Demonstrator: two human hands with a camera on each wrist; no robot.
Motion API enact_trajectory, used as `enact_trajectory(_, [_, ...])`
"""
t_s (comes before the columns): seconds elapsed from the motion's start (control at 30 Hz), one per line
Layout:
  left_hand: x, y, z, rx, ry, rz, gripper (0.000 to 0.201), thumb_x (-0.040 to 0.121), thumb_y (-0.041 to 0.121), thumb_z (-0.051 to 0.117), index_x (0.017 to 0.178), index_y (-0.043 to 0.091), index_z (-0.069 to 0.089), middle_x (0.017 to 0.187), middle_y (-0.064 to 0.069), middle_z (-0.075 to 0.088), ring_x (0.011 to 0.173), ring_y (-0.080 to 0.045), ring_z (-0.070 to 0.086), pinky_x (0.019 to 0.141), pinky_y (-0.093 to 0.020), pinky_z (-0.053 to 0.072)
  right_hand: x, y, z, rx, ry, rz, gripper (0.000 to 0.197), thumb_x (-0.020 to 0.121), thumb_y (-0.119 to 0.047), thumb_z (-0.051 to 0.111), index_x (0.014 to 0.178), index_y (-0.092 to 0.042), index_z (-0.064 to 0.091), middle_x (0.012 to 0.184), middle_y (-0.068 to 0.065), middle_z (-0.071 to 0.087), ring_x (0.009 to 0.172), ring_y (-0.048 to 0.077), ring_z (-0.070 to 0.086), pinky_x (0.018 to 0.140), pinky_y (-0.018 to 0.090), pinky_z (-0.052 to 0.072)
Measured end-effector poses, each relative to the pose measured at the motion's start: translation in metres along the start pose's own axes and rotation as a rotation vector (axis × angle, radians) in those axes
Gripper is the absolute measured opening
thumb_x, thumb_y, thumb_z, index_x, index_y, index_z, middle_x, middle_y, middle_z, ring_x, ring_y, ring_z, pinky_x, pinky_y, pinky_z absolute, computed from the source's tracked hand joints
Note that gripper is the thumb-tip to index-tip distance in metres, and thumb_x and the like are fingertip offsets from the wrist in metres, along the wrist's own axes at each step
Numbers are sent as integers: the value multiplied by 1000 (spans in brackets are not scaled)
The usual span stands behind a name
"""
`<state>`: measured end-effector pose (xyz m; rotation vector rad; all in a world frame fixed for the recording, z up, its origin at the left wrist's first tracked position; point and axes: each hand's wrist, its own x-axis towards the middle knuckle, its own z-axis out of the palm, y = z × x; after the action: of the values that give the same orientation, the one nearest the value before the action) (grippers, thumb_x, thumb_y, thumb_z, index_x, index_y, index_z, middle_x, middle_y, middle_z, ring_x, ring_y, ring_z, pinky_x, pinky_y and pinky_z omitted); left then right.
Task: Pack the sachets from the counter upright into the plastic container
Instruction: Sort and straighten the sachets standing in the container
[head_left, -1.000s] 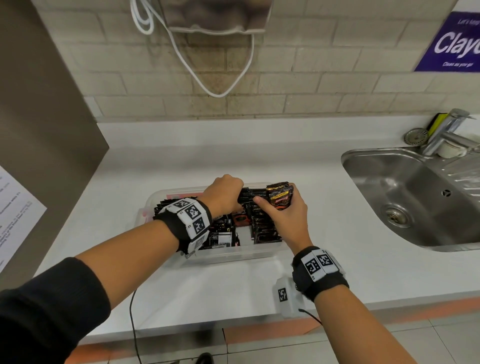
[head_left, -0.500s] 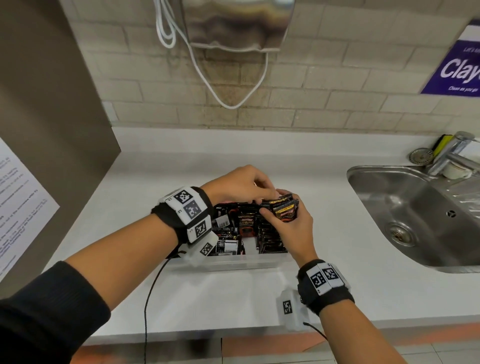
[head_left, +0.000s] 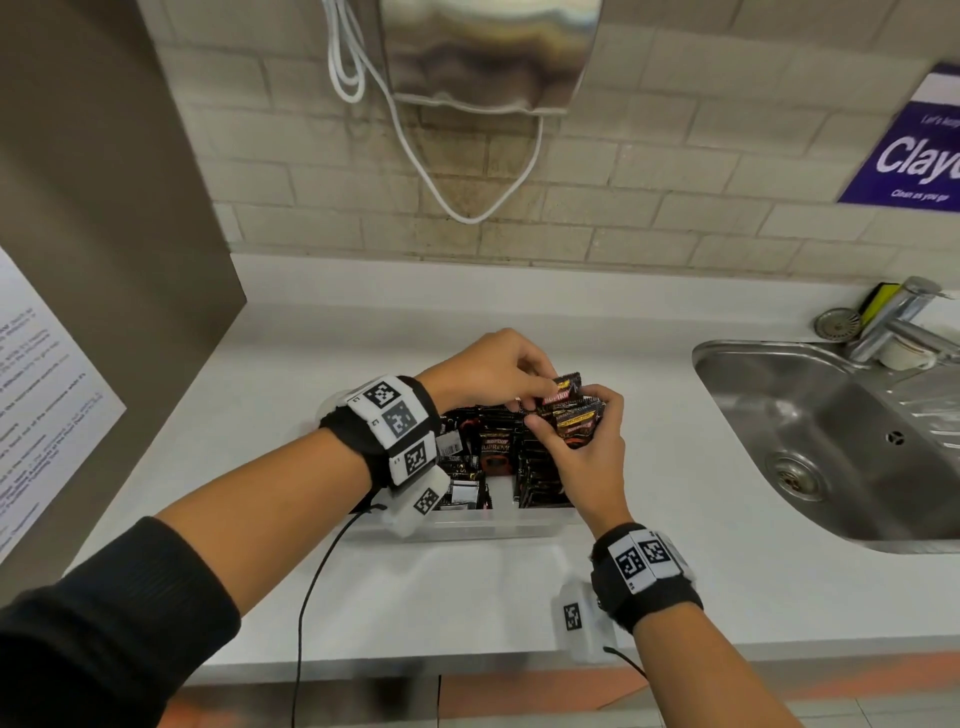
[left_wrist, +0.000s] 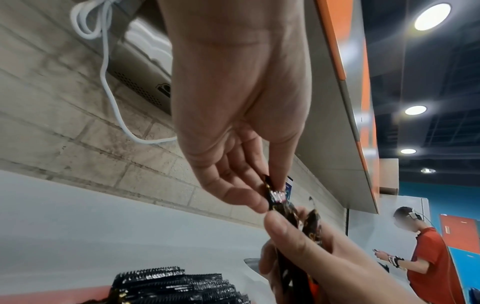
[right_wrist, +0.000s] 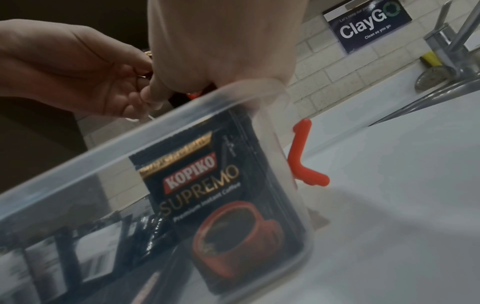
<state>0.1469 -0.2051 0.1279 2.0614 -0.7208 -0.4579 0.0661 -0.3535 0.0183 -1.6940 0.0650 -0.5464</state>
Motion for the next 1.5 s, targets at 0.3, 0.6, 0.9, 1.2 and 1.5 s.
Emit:
enact_trajectory(0.3, [-6,-14,-34,86,208,-52,6,92,10,70,96,9,74,83,-7,74,66,-12,68,57,-25,54,-2,-1,1,-55,-1,19,70,81,-67,66,121,-17,37,92,-8,61,77,-7,60,69,11,47])
enact_trajectory(0.6, [-8,-44,-15,293,51,-151,8,87,7,74,91,13,70,80,-6,73,54,-4,65,54,-11,48,7,6,0,129,-4,236,36,88,-30,34,122,-27,45,103,-1,60,88,13,58,77,31,51])
enact_trajectory(0.9, [-4,-49,15,545,-17,-130,13,86,0,70,87,11,64,77,7,58,72,-19,66,66,-27,54,2,5,-3,5,30,132,28,92,-13,39,117,-26,42,96,-2,60,75,5,55,67,26,48])
enact_trajectory(1.2, [6,-57,21,685,-26,-128,34,80,17,83,90,16,51,88,2,49,84,-20,50,58,-25,33,4,6,-4,-56,18,82,24,101,-8,41,116,-26,44,101,-5,66,90,14,64,78,30,53])
enact_trajectory(1.5, [9,-19,-4,110,0,-48,29,91,9,66,118,21,65,103,3,69,83,-12,67,73,-27,56,4,2,-5,-72,5,44,28,103,-6,41,121,-24,53,111,-9,65,100,6,63,85,21,50])
